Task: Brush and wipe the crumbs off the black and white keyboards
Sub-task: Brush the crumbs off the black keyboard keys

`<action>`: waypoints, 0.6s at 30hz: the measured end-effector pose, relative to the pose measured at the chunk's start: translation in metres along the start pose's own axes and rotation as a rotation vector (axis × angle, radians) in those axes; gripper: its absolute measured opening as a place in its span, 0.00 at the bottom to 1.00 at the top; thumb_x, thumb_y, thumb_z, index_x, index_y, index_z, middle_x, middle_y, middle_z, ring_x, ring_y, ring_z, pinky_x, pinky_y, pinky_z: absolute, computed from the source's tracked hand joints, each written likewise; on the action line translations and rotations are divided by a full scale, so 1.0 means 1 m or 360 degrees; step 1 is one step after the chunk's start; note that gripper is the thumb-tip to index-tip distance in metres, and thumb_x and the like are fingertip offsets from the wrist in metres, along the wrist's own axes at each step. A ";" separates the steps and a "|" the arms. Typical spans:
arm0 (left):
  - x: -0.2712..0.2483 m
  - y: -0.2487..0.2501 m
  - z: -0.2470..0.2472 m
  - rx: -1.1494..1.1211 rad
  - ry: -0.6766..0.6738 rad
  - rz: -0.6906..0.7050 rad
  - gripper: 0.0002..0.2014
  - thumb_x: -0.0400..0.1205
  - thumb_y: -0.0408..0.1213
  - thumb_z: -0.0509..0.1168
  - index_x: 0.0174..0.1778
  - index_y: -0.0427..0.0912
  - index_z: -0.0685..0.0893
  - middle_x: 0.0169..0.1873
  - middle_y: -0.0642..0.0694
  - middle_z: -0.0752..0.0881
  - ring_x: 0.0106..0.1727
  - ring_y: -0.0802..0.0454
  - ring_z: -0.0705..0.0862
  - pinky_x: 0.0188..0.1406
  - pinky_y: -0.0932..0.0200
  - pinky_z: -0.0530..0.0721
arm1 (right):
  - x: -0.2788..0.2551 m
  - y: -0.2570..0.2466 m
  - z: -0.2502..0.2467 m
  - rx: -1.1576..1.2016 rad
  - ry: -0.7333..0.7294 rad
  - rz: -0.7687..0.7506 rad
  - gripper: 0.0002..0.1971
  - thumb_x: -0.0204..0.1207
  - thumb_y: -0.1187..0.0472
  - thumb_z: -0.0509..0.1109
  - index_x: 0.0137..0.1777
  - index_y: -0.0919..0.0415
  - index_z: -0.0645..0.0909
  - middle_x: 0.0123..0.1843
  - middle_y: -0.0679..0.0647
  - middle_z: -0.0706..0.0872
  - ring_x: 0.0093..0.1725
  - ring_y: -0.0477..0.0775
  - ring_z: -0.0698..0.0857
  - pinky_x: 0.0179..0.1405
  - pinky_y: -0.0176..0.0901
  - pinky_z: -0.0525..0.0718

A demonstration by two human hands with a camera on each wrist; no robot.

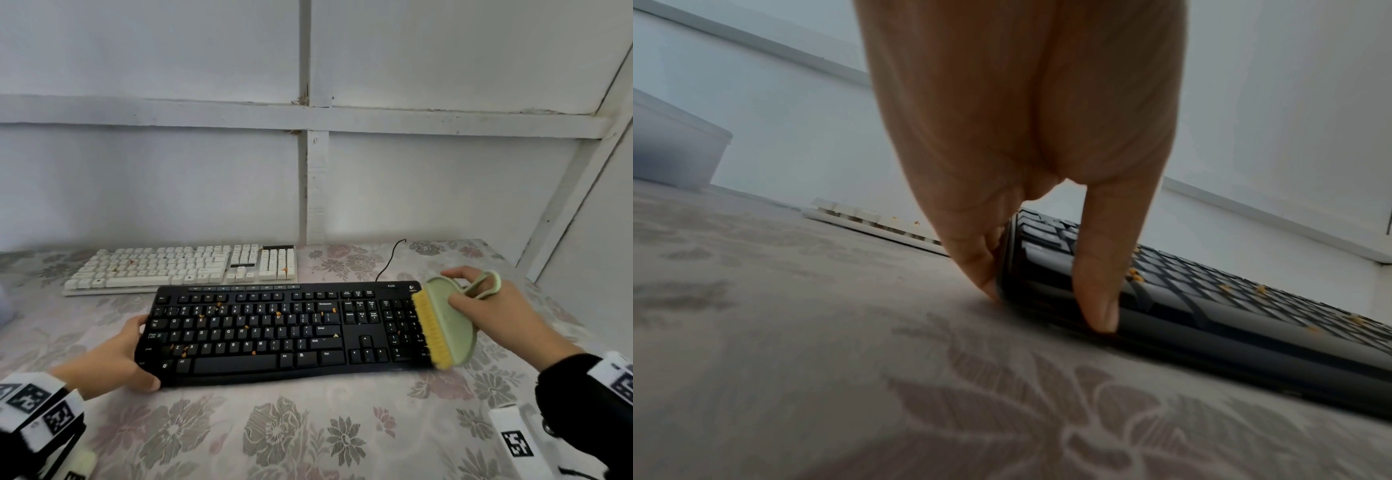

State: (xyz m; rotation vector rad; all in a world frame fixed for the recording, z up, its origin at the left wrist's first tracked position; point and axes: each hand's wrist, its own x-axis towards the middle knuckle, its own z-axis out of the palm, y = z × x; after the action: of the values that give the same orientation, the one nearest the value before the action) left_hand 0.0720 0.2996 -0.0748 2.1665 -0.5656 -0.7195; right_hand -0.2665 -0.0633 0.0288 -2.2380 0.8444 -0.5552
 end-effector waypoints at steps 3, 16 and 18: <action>-0.001 0.002 0.001 -0.0012 -0.0001 0.0006 0.60 0.40 0.36 0.78 0.69 0.54 0.56 0.57 0.43 0.80 0.61 0.42 0.80 0.62 0.40 0.79 | -0.012 0.000 -0.002 -0.0072 -0.0134 0.0012 0.13 0.75 0.68 0.68 0.47 0.45 0.82 0.37 0.50 0.85 0.33 0.49 0.80 0.29 0.36 0.74; -0.004 0.005 0.001 0.0002 -0.0023 -0.0006 0.64 0.40 0.36 0.79 0.73 0.51 0.55 0.58 0.44 0.80 0.61 0.43 0.80 0.63 0.40 0.79 | 0.006 -0.010 0.014 0.0042 -0.0020 -0.0041 0.15 0.78 0.66 0.65 0.60 0.47 0.79 0.43 0.45 0.84 0.37 0.42 0.82 0.22 0.23 0.73; -0.004 0.005 0.000 0.0000 -0.0021 -0.0015 0.64 0.39 0.36 0.79 0.73 0.51 0.55 0.58 0.45 0.80 0.61 0.43 0.80 0.64 0.40 0.78 | -0.003 -0.006 0.011 -0.0013 -0.0116 -0.0025 0.14 0.77 0.66 0.66 0.55 0.45 0.80 0.41 0.45 0.85 0.36 0.42 0.82 0.24 0.25 0.74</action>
State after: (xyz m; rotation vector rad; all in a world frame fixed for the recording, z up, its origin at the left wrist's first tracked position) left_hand 0.0680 0.2987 -0.0698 2.1669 -0.5626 -0.7397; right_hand -0.2597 -0.0526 0.0248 -2.2597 0.7937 -0.4753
